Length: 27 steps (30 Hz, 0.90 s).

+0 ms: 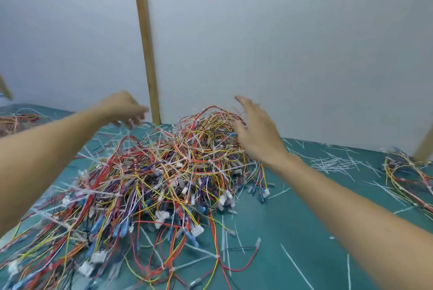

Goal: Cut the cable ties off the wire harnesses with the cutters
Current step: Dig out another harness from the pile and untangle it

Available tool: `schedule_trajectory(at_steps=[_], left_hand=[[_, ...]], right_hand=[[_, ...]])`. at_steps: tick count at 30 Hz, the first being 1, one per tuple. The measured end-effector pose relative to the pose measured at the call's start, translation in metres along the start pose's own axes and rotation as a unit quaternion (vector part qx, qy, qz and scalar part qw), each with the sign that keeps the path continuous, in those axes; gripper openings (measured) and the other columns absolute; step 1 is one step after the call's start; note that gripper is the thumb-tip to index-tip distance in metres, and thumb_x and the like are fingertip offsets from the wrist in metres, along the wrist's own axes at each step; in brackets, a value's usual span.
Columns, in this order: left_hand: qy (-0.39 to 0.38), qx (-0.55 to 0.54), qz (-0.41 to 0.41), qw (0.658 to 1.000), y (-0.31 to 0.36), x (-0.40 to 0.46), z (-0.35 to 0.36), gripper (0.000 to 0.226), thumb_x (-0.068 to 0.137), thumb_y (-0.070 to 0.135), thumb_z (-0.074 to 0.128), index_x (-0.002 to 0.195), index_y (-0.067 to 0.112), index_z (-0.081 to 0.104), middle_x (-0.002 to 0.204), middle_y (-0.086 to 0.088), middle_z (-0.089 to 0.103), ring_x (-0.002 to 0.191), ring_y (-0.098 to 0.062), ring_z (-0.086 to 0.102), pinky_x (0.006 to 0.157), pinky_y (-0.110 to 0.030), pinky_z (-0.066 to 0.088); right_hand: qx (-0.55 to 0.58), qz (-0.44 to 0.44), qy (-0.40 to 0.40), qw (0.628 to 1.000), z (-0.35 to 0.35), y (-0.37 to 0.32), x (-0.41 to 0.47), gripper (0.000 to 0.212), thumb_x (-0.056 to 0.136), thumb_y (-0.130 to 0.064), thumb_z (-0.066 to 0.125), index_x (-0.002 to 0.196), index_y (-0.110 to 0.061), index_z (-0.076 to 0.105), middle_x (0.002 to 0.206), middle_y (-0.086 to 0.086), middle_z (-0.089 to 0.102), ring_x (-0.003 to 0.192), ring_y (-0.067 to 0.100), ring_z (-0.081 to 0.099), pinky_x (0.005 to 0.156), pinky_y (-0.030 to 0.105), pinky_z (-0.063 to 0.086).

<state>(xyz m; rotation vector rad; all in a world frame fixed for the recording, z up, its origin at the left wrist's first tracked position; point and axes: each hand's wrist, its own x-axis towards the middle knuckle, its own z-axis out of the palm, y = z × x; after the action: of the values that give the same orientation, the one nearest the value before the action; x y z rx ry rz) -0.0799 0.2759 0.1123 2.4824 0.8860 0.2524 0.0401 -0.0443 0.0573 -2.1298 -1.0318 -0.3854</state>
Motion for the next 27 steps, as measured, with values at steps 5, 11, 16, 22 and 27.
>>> schedule_trajectory(at_steps=[5, 11, 16, 22, 27], left_hand=[[-0.155, 0.288, -0.008, 0.945, 0.012, -0.015, 0.041, 0.053, 0.090, 0.059, 0.062, 0.070, 0.011, 0.069, 0.065, 0.001, 0.065, 0.069, -0.020, 0.061, 0.071, -0.036, 0.059], [-0.180, 0.373, 0.054, 0.909, 0.035, -0.034, 0.025, 0.044, 0.092, 0.049, 0.066, 0.098, 0.006, 0.075, 0.085, 0.000, 0.068, 0.085, -0.018, 0.063, 0.078, -0.029, 0.048], [-0.052, 0.242, 0.111, 0.962, 0.052, -0.039, -0.002, 0.032, 0.091, 0.041, 0.071, 0.073, 0.015, 0.076, 0.064, -0.001, 0.062, 0.062, -0.016, 0.053, 0.063, -0.028, 0.041], [0.196, -0.085, 0.253, 0.944, 0.089, -0.075, -0.022, 0.035, 0.095, 0.034, 0.068, 0.067, 0.013, 0.071, 0.046, 0.005, 0.050, 0.044, -0.002, 0.043, 0.044, -0.019, 0.031], [0.207, -0.050, 0.434, 0.875, 0.120, -0.111, -0.011, 0.030, 0.089, 0.038, 0.070, 0.077, 0.012, 0.076, 0.069, -0.007, 0.066, 0.067, -0.024, 0.060, 0.064, -0.038, 0.046]], right_hand=[[-0.026, -0.165, -0.111, 0.980, 0.029, -0.054, -0.014, 0.054, 0.109, -0.047, 0.033, 0.161, -0.035, 0.023, 0.169, -0.006, 0.026, 0.155, 0.012, 0.021, 0.129, 0.048, 0.005], [-0.131, -0.153, -0.263, 0.943, 0.056, -0.052, -0.040, 0.042, 0.109, -0.042, 0.041, 0.142, -0.023, 0.057, 0.146, -0.003, 0.055, 0.139, 0.017, 0.046, 0.122, 0.060, 0.024], [-0.030, -0.074, -0.202, 0.976, 0.055, -0.058, -0.053, 0.033, 0.106, -0.035, 0.048, 0.128, -0.021, 0.070, 0.149, -0.001, 0.055, 0.144, 0.013, 0.041, 0.124, 0.061, 0.018], [0.210, 0.045, 0.037, 0.976, 0.033, -0.094, -0.030, 0.053, 0.091, -0.065, 0.062, 0.127, -0.027, 0.062, 0.127, -0.014, 0.064, 0.114, 0.003, 0.058, 0.092, 0.025, 0.046], [0.443, 0.062, -0.098, 0.889, 0.004, -0.090, -0.014, 0.015, 0.096, -0.037, 0.068, 0.093, -0.025, 0.076, 0.091, -0.002, 0.080, 0.095, 0.011, 0.075, 0.085, 0.030, 0.051]])
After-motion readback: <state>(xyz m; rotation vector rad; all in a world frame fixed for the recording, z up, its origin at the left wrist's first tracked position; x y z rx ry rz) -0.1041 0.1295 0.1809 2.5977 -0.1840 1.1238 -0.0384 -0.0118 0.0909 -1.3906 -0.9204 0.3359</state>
